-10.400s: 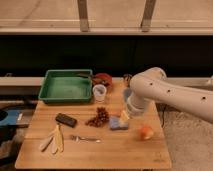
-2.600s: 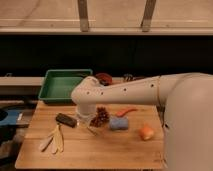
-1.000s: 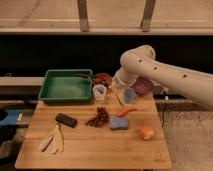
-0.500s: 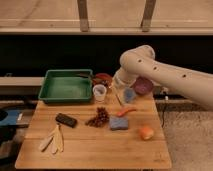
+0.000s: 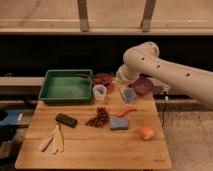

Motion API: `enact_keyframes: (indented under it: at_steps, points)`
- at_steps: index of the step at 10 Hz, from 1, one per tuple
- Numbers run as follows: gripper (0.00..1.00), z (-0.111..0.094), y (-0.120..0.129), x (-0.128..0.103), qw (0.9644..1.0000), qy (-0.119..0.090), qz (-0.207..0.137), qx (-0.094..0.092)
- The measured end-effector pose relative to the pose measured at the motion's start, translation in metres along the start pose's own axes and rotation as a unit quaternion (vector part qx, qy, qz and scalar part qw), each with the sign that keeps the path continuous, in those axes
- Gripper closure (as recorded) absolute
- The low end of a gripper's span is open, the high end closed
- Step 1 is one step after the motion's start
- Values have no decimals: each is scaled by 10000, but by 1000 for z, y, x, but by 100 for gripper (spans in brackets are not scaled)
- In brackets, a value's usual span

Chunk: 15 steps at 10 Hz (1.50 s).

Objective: Place fork in purple bowl

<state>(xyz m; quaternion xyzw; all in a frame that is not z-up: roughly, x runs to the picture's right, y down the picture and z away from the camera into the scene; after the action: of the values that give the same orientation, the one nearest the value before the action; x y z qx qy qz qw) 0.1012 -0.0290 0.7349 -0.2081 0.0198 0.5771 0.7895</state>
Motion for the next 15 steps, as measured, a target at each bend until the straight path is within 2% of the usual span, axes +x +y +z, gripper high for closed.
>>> enact_keyframes:
  at_steps: [2,3,5,7,9,15]
  points:
    - [100,-3,-49,-13,9986,-188,478,124]
    - [100,-5,-66,-16,9970,-288,711,115]
    - [100,-6,-100,-18,9904,-511,1283,63]
    - [100,-5,-119,-30,9862,-611,1539,66]
    - [100,-5,-126,-39,9854,-502,1612,196]
    - [100,-3,-127,-40,9857,-477,1602,222]
